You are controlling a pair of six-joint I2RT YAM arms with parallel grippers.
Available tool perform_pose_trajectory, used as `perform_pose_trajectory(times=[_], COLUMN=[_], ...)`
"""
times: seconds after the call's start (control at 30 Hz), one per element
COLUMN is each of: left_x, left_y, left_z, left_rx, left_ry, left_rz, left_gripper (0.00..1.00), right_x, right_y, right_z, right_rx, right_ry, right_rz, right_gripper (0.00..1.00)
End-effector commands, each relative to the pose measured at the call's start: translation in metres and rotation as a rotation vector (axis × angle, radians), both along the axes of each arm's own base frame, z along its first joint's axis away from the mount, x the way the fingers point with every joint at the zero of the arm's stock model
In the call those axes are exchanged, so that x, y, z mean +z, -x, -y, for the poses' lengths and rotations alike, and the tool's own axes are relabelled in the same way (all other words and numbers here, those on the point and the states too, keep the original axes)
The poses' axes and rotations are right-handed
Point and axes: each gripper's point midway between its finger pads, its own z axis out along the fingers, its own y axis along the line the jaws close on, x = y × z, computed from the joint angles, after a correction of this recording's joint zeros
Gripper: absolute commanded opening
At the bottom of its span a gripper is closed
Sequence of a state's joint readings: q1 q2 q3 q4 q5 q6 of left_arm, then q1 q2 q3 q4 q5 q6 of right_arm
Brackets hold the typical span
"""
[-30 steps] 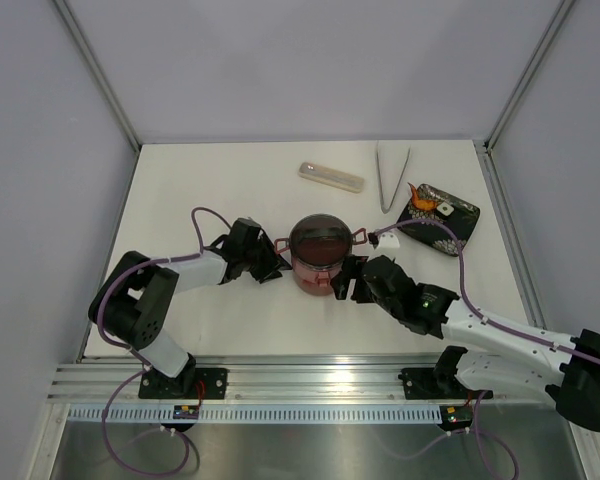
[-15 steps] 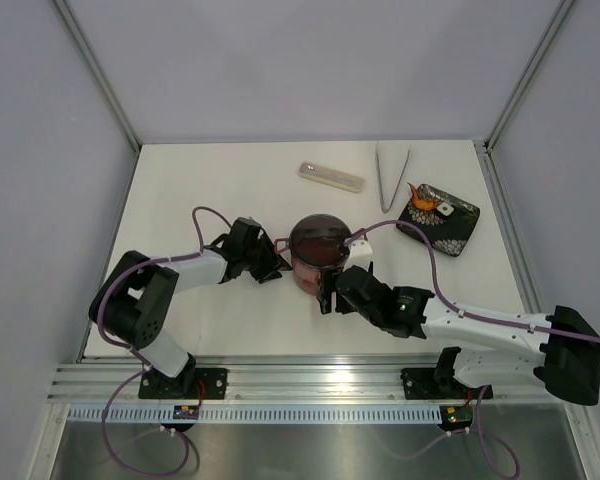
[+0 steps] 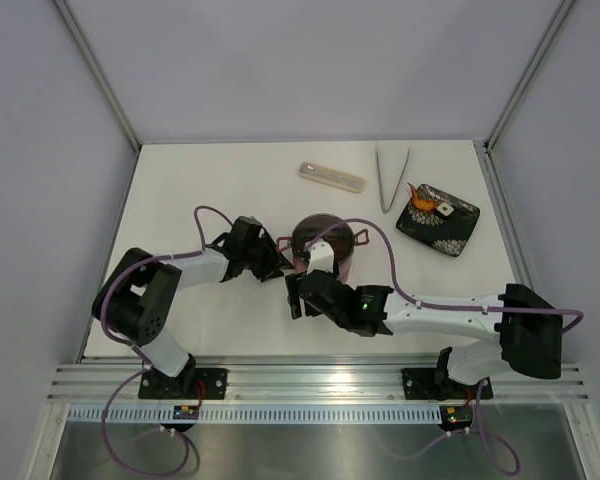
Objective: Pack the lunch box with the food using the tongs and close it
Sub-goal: Close the fastener on the packing box.
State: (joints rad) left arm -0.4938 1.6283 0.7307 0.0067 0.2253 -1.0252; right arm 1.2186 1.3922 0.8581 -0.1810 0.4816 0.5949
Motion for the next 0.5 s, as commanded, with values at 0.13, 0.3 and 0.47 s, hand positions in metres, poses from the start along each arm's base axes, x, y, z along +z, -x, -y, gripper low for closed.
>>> perform_pose_trajectory(times=[0.13, 0.3, 0.47], left_x=[-0.009, -0.007, -0.006], left_y=[0.003, 0.003, 0.002], left_z=[0.002, 0.003, 0.003], left_rx=[-0.025, -0.028, -0.027], left_ry=[0.004, 0.007, 0.007], left_rz=[-0.017, -0.008, -0.005], left_gripper=[0.42, 0.42, 0.42], right_x=[0.035, 0.037, 0.033], right_y=[-0.017, -0.017, -0.013], right_z=[-0.007, 0.033, 0.054], right_rx=[-0.083, -0.231, -0.296], right_ry=[-0.023, -0.009, -0.013], right_rz=[0.116, 0.108, 0.090], right_gripper=[0.79, 0.81, 0.84])
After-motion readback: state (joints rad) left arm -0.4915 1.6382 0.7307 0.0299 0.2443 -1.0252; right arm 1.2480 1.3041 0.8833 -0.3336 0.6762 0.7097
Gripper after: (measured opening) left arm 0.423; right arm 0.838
